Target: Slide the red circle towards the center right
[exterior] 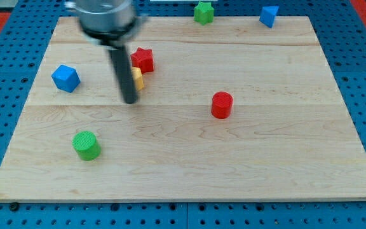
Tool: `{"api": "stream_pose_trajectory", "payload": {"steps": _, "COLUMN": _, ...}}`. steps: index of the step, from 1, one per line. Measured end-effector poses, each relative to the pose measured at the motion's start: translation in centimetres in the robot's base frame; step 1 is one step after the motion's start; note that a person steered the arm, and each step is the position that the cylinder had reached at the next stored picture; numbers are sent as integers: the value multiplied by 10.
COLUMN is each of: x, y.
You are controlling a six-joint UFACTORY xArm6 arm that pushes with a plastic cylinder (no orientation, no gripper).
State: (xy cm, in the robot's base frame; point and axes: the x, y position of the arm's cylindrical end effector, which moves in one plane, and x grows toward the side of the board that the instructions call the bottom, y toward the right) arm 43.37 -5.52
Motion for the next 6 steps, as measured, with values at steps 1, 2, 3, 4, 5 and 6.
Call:
{"api": "stream_pose_trajectory", "payload": {"steps": 1, "x": 20, "y": 75}}
{"api": "stream_pose_trajectory", "payload": {"steps": 2, "x": 32, "y": 97}}
{"api": "stream_pose_trajectory", "payload": {"steps": 3, "x": -9, "y": 145}}
{"api": "stream_pose_trajectory", "payload": {"steps": 4, "x": -27, "y": 205}}
{"api": "stream_pose_trajectory", "payload": {"steps": 5, "x": -11, "y": 187}}
{"api": "stream_pose_trajectory", "payload": {"steps": 6, "x": -7, "y": 201}}
